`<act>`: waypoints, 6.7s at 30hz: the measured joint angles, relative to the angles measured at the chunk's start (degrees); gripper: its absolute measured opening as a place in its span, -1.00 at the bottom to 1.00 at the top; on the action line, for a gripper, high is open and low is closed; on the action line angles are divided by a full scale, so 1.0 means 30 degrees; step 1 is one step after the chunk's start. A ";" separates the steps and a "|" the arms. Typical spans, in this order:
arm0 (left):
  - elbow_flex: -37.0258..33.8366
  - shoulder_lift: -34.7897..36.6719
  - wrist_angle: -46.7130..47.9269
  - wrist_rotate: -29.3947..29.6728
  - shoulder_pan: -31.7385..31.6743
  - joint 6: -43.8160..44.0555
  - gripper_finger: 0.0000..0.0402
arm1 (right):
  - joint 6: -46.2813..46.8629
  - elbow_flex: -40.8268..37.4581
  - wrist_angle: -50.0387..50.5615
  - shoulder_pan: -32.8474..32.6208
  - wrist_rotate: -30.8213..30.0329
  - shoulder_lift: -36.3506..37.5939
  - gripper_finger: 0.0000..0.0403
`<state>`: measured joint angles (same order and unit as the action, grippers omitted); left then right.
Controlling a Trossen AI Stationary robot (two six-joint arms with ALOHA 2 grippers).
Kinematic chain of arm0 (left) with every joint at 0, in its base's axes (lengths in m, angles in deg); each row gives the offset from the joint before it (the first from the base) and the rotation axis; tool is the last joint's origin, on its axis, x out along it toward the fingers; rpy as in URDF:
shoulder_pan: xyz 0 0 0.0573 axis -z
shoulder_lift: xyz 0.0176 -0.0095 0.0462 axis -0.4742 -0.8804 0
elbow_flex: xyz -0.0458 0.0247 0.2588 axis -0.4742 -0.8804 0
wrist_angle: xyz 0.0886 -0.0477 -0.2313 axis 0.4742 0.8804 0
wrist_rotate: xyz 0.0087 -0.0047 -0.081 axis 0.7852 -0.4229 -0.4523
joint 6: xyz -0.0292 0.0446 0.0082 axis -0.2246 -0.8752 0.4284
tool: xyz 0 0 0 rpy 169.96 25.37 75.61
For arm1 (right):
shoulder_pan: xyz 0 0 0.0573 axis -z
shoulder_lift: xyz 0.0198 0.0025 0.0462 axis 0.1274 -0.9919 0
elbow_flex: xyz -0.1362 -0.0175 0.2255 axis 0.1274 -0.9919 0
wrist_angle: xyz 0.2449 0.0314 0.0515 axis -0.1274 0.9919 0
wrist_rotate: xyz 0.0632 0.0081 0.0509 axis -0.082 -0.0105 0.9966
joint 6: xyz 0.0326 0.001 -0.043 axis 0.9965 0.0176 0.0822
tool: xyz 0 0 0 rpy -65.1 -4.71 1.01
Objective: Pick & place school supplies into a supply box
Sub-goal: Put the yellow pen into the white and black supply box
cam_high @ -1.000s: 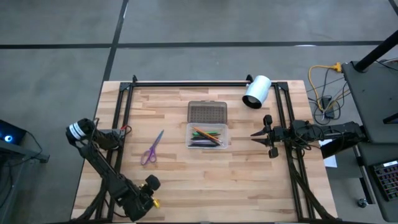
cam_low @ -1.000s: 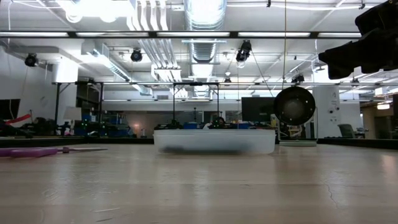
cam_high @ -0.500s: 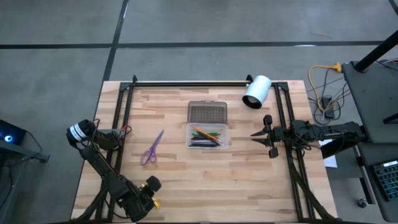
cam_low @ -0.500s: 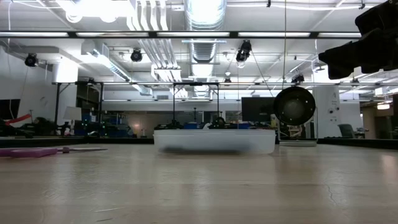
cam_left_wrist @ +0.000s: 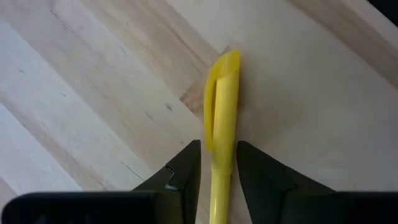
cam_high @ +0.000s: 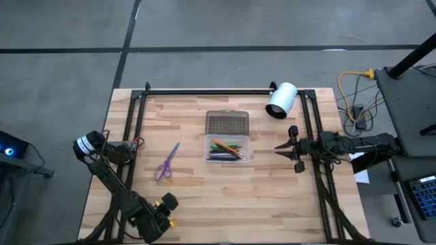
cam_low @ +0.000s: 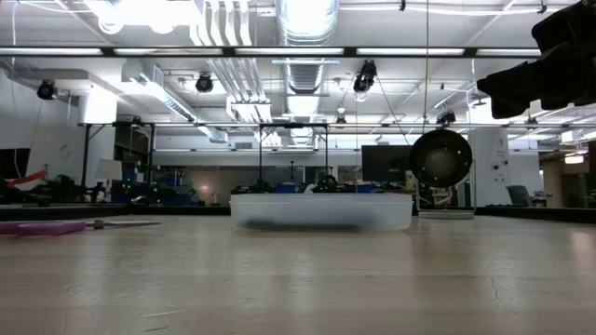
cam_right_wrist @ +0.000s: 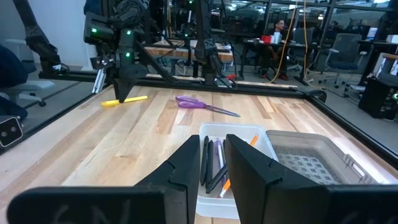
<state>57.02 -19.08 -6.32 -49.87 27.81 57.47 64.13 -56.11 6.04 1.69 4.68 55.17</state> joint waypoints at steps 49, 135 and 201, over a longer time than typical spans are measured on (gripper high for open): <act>0.1051 0.0226 0.1418 0.4766 -0.2307 -0.3735 -0.92 | 0.0000 0.0000 0.0000 0.0002 0.0004 0.0000 -0.66; 0.2616 -0.2091 -0.0323 -0.4552 -1.0149 -0.7683 -0.69 | 0.0000 0.0004 0.0002 0.0007 0.0007 -0.0015 -0.66; 0.1925 -0.2018 -0.1543 -0.4992 -1.0676 -0.8228 -0.83 | 0.0000 0.0000 0.0000 0.0005 0.0000 -0.0015 -0.66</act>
<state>62.80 -25.14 -10.95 -64.85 -4.22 32.79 64.13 -56.11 6.04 1.70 4.68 55.13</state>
